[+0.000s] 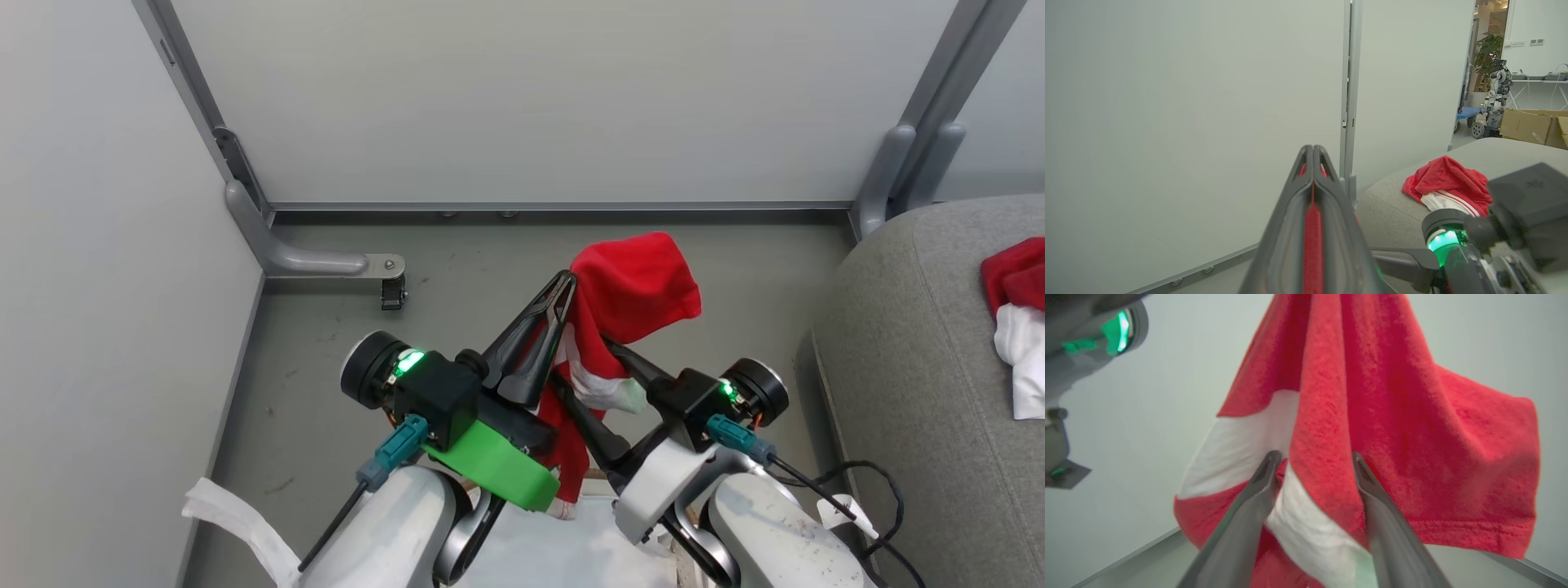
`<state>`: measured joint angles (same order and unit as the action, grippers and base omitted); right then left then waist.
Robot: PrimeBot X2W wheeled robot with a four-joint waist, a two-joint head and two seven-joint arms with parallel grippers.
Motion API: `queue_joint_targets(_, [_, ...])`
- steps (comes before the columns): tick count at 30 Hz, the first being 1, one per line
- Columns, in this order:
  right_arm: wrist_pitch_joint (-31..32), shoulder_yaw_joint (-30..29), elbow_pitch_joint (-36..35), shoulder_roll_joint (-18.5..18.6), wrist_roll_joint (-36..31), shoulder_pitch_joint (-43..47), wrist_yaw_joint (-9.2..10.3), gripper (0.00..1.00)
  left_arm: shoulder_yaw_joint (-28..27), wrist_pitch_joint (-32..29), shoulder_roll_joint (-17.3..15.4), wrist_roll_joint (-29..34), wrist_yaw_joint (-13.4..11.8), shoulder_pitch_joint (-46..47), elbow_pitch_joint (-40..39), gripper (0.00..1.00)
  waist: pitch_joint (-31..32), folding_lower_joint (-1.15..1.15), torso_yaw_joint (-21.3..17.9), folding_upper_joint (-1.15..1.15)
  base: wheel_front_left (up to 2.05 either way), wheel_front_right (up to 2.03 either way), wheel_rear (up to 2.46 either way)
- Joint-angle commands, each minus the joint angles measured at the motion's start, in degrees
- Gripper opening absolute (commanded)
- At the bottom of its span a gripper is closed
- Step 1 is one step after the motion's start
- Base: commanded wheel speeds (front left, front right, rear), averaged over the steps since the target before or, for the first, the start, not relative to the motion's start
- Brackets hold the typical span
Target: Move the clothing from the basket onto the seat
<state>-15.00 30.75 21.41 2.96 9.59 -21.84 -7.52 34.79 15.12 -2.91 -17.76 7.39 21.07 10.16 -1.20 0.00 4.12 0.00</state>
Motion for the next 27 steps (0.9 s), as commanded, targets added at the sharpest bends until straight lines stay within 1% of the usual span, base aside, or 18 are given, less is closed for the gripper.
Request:
queue_joint_targets(1, [-0.3,0.6,0.8,0.0,1.8,0.1,0.06,0.0,0.3,0.0,0.0,-0.5,0.2,-0.9,-0.3,0.0,0.4,0.0,0.4,0.0,0.0,0.0,0.0])
queue_joint_targets(5, [-0.3,1.5,1.8,0.1,4.2,0.1,0.06,0.0,0.9,0.0,0.0,-0.8,0.2,-1.1,-0.3,0.0,0.7,0.0,0.6,0.0,0.0,0.0,0.0])
queue_joint_targets(9, [-0.3,1.4,2.7,0.1,5.9,0.7,0.06,0.0,0.3,0.0,0.0,-0.9,0.2,-1.5,0.0,0.0,0.7,0.0,0.2,0.0,0.0,0.0,0.0])
queue_joint_targets(12, [-0.3,1.3,2.4,0.1,6.7,0.7,0.06,0.0,-0.6,0.0,0.0,-0.6,0.2,-1.9,0.2,0.0,0.3,0.0,-1.0,0.0,0.0,0.0,0.0])
queue_joint_targets(14, [-0.3,1.1,1.8,0.1,6.9,0.7,0.06,0.0,-2.0,0.0,0.0,-0.5,0.1,-2.0,-0.2,0.0,-0.1,0.0,-2.4,0.0,0.0,0.0,0.0])
queue_joint_targets(15, [-0.3,1.0,1.4,0.1,7.2,0.7,0.06,0.0,-2.7,0.0,0.0,-0.1,0.1,-2.1,-0.8,0.02,-0.3,0.0,-3.4,0.0,0.0,0.0,0.0])
queue_joint_targets(16, [-0.3,0.8,1.2,0.1,7.1,0.7,0.06,0.0,-2.5,0.0,0.0,0.0,0.1,-2.4,-0.3,0.47,-0.5,0.0,-4.2,0.0,0.0,0.0,0.0])
queue_joint_targets(17, [-0.3,0.8,0.9,0.1,7.2,0.7,0.06,0.0,-2.9,0.0,0.0,0.2,0.1,-2.6,-0.6,1.0,-0.9,0.0,-5.4,0.0,0.0,0.0,0.0])
queue_joint_targets(22, [-0.3,-0.8,-0.5,0.1,6.6,0.9,0.06,0.0,-3.3,0.0,0.0,1.1,0.1,-2.3,-0.1,1.0,-2.7,0.0,-11.1,0.0,0.0,0.0,0.0])
queue_joint_targets(27, [-0.3,-2.4,-1.8,0.0,6.2,1.3,0.06,0.0,-3.8,0.0,-0.1,1.6,0.2,-1.2,0.8,1.0,-4.7,0.0,-18.2,0.0,0.0,0.0,0.0])
